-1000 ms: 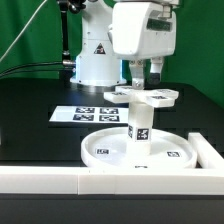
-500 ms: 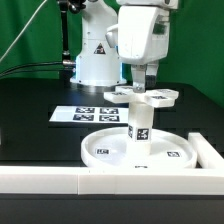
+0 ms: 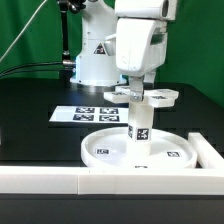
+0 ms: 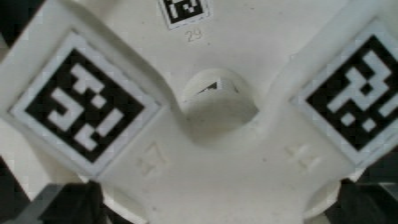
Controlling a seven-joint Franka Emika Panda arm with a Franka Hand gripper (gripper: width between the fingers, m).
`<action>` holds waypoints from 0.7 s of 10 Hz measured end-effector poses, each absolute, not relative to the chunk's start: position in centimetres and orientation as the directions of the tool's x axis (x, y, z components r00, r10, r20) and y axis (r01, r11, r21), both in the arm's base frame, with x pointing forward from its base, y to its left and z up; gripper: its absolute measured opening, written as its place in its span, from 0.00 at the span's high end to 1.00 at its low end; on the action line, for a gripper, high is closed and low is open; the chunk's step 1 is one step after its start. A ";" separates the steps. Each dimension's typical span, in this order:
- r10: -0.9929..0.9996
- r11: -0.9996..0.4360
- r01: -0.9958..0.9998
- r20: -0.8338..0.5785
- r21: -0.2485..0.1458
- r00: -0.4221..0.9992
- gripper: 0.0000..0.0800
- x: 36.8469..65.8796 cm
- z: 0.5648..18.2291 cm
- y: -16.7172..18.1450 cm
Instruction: Assemble round table
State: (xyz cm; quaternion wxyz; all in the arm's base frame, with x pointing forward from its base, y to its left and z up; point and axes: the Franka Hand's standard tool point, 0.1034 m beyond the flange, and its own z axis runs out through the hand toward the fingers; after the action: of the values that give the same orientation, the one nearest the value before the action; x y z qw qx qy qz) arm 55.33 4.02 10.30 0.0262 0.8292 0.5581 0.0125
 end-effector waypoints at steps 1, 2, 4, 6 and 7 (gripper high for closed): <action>0.926 -0.375 0.925 -0.009 0.058 0.376 0.19 55.3 10.3 4.0; 0.925 -0.379 0.924 -0.009 0.057 0.380 0.19 55.3 10.3 4.0; 0.919 -0.393 0.918 -0.008 0.057 0.394 0.34 55.3 10.3 4.0; 0.902 -0.431 0.901 -0.006 0.058 0.432 0.45 55.3 10.3 3.9; 0.869 -0.495 0.867 -0.001 0.058 0.496 0.45 55.3 10.3 3.9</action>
Offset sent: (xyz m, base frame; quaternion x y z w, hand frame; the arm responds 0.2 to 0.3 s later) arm 0.0000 0.0000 0.0000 0.0000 0.0000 0.0000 1.0000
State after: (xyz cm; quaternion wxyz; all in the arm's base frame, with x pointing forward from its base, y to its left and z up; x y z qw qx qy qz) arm 55.31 3.94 10.26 0.0251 0.8644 0.5020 0.0140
